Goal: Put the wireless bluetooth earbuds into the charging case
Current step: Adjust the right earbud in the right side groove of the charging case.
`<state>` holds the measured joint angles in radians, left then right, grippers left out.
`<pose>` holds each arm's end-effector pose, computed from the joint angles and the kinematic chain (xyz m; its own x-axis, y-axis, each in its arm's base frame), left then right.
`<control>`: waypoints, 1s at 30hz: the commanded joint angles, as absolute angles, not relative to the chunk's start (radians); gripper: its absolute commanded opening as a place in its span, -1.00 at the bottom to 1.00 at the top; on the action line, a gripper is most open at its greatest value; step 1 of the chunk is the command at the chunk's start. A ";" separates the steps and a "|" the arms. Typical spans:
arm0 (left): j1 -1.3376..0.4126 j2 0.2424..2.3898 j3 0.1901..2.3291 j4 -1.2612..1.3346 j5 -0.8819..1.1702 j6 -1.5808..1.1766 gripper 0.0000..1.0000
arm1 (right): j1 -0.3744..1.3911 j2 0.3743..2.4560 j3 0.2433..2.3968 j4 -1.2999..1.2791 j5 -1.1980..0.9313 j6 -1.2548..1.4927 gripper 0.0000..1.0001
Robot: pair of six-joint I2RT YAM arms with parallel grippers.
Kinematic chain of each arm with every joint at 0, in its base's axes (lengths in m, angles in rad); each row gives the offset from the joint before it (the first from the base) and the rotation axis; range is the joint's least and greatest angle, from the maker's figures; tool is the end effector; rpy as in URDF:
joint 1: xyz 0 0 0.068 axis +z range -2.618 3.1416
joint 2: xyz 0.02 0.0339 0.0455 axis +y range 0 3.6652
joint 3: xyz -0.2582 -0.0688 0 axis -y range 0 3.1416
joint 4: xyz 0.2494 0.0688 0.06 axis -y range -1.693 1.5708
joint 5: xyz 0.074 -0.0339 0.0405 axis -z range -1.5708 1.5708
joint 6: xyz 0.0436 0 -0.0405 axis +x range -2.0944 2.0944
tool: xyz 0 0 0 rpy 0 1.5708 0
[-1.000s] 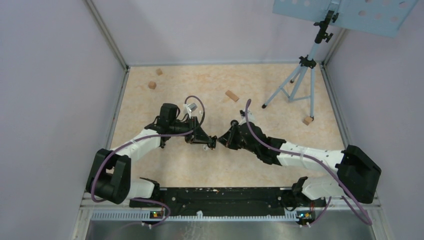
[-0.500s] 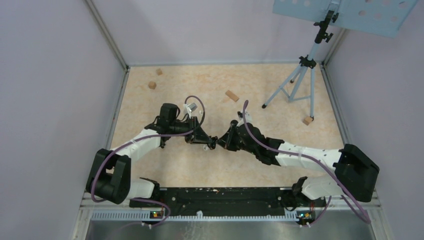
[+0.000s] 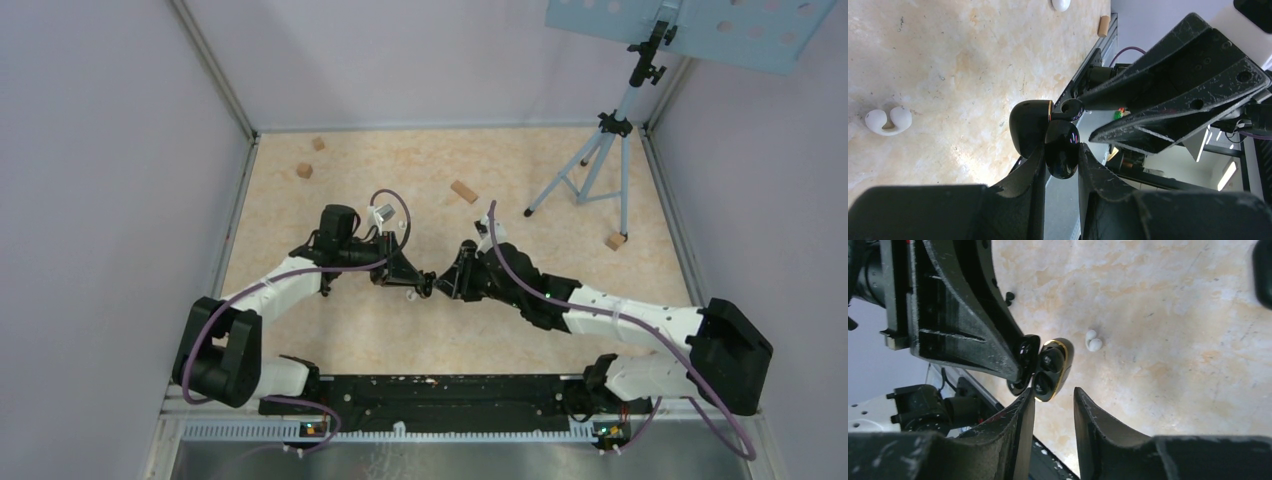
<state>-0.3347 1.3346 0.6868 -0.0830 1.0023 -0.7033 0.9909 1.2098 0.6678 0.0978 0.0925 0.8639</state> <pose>0.2403 -0.1225 0.1968 -0.9785 -0.0283 -0.2042 0.1792 0.3724 -0.9106 0.1565 0.2315 0.2273 -0.7515 0.2344 -0.6166 -0.3323 0.6730 0.6608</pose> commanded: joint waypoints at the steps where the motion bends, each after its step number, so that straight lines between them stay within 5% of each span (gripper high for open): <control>1: -0.333 1.334 0.711 -0.055 1.027 -0.686 -1.00 | 0.953 1.189 0.725 0.071 0.037 0.773 -0.29; 14: -0.333 1.330 0.714 -0.051 1.022 -0.697 -1.00 | 0.922 1.256 0.792 0.098 -0.060 0.745 -0.18; 30: -0.333 1.330 0.711 -0.054 1.023 -0.696 -1.00 | 0.912 1.296 0.787 0.136 -0.022 0.785 -0.34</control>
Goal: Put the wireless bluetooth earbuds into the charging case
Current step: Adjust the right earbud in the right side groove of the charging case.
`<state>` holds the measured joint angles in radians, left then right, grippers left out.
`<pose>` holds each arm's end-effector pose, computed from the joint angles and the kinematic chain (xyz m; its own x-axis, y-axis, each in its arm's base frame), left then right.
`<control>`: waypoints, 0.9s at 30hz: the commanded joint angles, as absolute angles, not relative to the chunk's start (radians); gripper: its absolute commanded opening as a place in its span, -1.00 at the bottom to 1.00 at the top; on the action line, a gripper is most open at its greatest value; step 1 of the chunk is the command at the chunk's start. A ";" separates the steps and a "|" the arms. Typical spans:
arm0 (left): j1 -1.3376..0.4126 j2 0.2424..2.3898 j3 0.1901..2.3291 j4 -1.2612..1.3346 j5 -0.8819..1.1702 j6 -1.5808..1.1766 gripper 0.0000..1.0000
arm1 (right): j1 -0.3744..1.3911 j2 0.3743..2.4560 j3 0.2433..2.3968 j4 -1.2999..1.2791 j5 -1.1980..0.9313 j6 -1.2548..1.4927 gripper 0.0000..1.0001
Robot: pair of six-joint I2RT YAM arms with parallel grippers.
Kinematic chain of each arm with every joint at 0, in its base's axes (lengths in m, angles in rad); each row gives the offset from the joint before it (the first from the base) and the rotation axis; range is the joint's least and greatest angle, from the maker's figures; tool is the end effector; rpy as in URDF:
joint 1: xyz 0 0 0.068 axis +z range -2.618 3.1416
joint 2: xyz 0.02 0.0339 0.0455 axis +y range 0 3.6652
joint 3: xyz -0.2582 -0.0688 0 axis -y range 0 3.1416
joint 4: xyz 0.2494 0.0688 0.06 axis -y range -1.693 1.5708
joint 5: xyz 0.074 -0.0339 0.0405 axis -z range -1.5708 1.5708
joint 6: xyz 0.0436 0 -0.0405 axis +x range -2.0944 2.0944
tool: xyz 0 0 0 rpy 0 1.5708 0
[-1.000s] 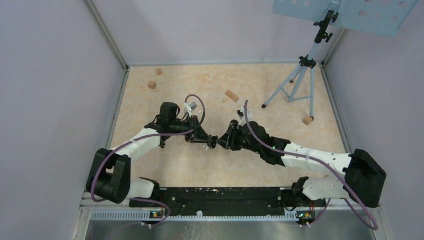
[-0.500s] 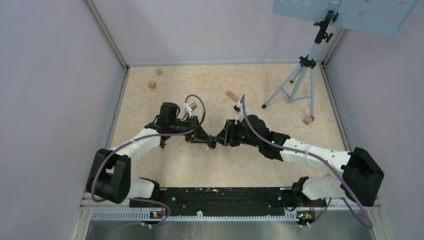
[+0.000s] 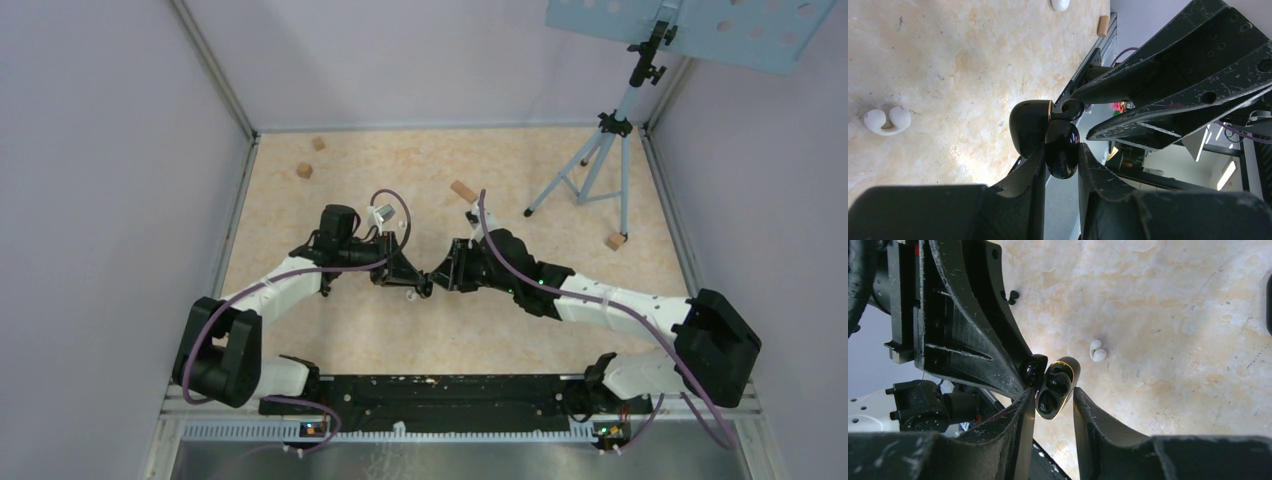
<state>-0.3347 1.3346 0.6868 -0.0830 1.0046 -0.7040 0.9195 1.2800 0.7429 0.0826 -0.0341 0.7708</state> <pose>0.2403 -0.1225 0.1969 -0.9788 -0.0272 -0.2030 0.1787 0.3708 -0.9114 0.1786 0.2368 0.2332 -0.7576 0.1547 -0.6341 -0.3981 0.6604 0.6367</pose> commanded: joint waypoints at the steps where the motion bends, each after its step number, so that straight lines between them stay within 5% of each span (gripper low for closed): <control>1: -0.333 1.329 0.713 -0.056 1.023 -0.695 -1.00 | 0.911 1.299 0.788 0.142 -0.023 0.788 -0.35; 27: -0.333 1.333 0.716 -0.063 1.024 -0.684 -1.00 | 0.912 1.311 0.787 0.158 -0.038 0.830 -0.80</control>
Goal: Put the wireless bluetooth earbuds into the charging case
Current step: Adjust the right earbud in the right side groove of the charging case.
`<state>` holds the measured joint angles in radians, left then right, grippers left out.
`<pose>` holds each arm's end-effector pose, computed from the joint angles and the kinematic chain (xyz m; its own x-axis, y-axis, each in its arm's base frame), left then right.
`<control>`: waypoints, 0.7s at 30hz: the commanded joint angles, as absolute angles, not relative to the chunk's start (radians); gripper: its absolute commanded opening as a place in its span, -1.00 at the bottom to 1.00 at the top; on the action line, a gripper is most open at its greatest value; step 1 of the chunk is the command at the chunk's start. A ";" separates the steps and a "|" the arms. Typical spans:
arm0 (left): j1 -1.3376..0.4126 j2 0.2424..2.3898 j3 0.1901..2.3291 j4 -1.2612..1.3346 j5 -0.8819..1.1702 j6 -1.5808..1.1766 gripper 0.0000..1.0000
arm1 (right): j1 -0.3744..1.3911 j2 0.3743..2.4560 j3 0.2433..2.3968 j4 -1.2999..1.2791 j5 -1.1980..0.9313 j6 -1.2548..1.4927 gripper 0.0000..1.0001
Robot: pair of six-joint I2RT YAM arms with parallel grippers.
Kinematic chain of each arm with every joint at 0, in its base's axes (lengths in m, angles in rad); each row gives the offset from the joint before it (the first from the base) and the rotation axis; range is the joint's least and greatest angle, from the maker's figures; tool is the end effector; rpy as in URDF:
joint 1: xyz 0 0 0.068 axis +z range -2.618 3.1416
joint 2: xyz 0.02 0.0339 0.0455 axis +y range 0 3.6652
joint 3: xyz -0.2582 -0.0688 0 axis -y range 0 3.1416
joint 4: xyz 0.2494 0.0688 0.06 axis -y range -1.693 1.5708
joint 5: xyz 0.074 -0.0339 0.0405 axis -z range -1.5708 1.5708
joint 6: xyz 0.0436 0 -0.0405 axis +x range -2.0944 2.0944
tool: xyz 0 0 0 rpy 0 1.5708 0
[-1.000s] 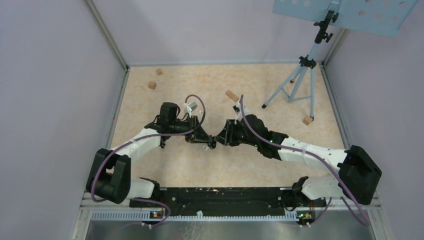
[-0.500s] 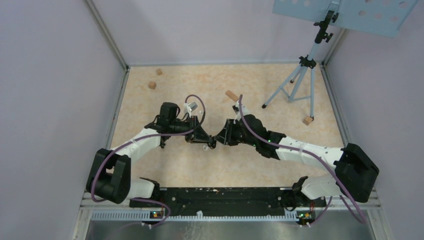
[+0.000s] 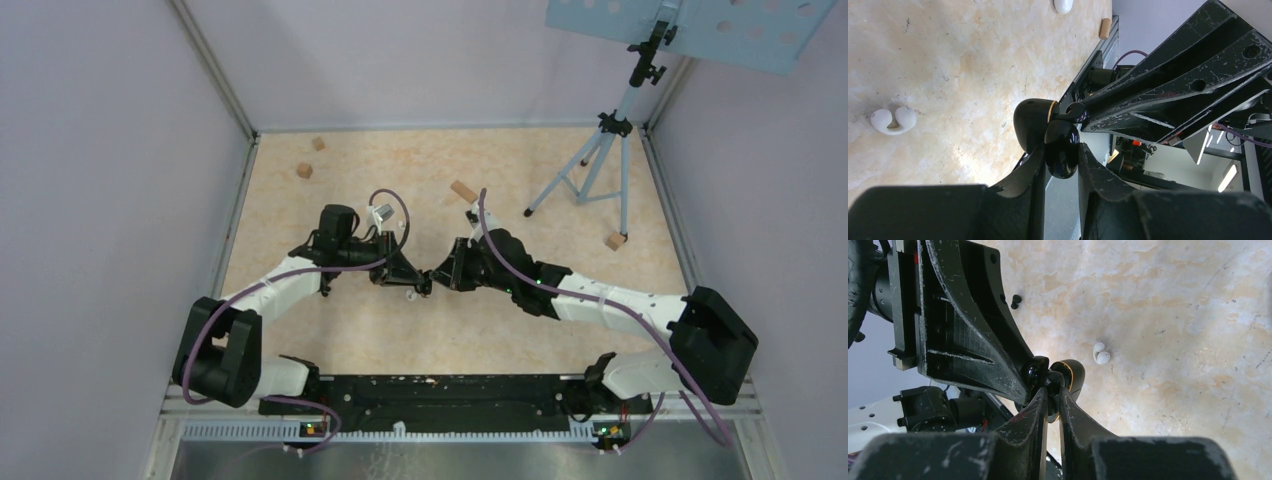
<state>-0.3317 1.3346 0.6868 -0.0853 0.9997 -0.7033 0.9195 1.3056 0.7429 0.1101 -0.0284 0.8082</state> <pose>0.2407 -0.1217 0.1966 -0.9787 -0.0327 -0.2027 0.1759 0.3755 -0.9100 0.1815 0.2402 0.2290 -0.7691 0.1832 -0.6123 -0.3682 0.6560 0.6588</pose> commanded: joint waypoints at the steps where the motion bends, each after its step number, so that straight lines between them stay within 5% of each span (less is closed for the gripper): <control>1: -0.332 1.332 0.714 -0.063 1.022 -0.683 -1.00 | 0.911 1.311 0.787 0.159 -0.043 0.834 -0.81; 16: -0.333 1.326 0.718 -0.067 1.019 -0.680 -1.00 | 0.918 1.318 0.780 0.153 -0.059 0.870 -0.83; 21: -0.333 1.327 0.716 -0.068 1.018 -0.678 -1.00 | 0.919 1.274 0.788 0.104 -0.053 0.867 -0.43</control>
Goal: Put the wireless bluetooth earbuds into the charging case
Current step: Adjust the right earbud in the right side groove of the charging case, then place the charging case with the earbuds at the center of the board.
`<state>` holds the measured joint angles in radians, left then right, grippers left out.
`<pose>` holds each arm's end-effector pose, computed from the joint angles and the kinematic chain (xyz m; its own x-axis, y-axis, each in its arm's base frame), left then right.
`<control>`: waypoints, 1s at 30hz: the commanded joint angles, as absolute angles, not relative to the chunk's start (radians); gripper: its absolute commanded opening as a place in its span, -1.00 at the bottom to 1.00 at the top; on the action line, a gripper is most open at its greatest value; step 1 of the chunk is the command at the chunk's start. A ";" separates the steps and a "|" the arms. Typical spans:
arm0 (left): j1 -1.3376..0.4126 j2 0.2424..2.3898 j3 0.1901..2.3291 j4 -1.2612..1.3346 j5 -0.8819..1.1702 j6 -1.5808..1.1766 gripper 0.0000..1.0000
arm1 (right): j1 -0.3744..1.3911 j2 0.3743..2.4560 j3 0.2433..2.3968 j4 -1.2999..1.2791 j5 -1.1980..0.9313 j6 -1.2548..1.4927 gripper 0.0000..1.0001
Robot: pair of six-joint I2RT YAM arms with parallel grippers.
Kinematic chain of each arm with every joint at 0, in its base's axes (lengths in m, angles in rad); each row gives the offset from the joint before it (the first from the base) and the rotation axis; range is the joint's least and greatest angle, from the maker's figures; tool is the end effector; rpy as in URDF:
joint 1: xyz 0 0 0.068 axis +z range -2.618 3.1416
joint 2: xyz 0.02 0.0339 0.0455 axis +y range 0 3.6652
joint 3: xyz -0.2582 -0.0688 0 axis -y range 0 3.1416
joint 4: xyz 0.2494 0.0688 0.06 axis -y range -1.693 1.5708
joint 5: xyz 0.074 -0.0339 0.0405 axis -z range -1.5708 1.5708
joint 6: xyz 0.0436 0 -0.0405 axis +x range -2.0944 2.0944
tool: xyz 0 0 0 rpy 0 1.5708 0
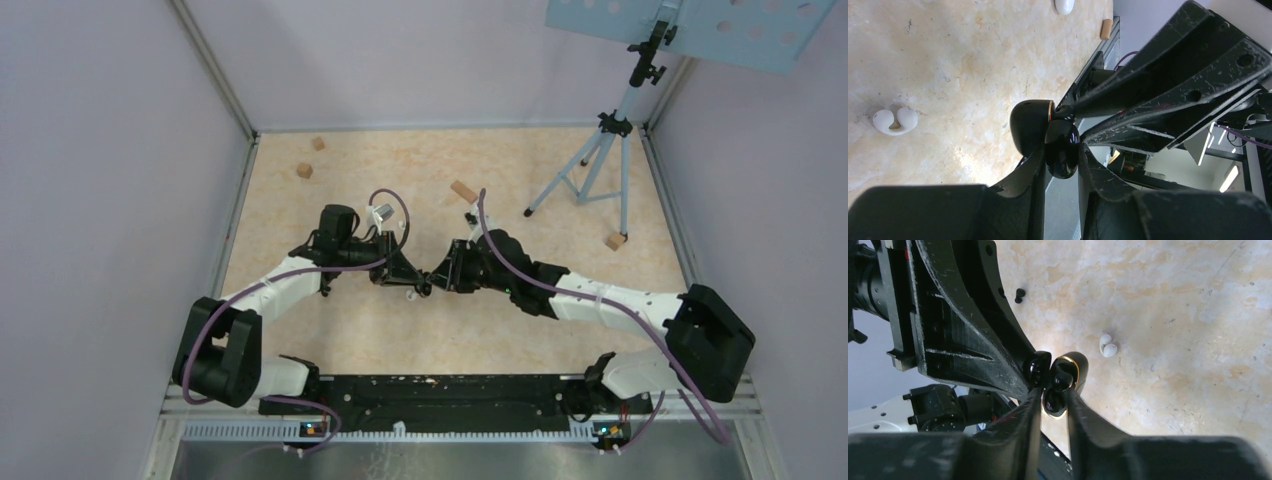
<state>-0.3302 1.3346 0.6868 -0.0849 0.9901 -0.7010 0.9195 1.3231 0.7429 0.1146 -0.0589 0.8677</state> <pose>0.2412 -0.1212 0.1964 -0.9775 -0.0390 -0.2074 0.1771 0.3825 -0.9068 0.1818 0.2427 0.2245 -0.8059 0.1989 -0.5576 -0.3263 0.6366 0.6987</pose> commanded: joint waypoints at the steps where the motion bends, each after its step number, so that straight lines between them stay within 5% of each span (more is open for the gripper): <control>1: -0.333 1.326 0.718 -0.069 1.017 -0.679 -1.00 | 0.919 1.262 0.791 0.090 -0.049 0.866 -0.38; 6: -0.333 1.328 0.720 -0.069 1.020 -0.677 -1.00 | 0.917 1.182 0.768 0.035 0.035 0.867 -0.22; 14: -0.333 1.334 0.714 -0.016 1.081 -0.713 -1.00 | 0.901 1.140 0.707 0.029 0.094 0.897 -0.30; 21: -0.333 1.338 0.626 0.369 1.263 -0.951 -1.00 | 0.852 1.113 0.626 0.081 0.037 0.945 -0.28; 30: -0.332 1.353 0.639 0.376 1.267 -0.965 -1.00 | 0.852 1.032 0.592 0.165 0.019 0.873 -0.32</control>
<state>-0.3302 1.3476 0.6300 0.2939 1.2282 -0.9417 0.8543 1.0637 0.5865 0.0872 0.0307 0.9100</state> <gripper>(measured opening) 0.289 0.344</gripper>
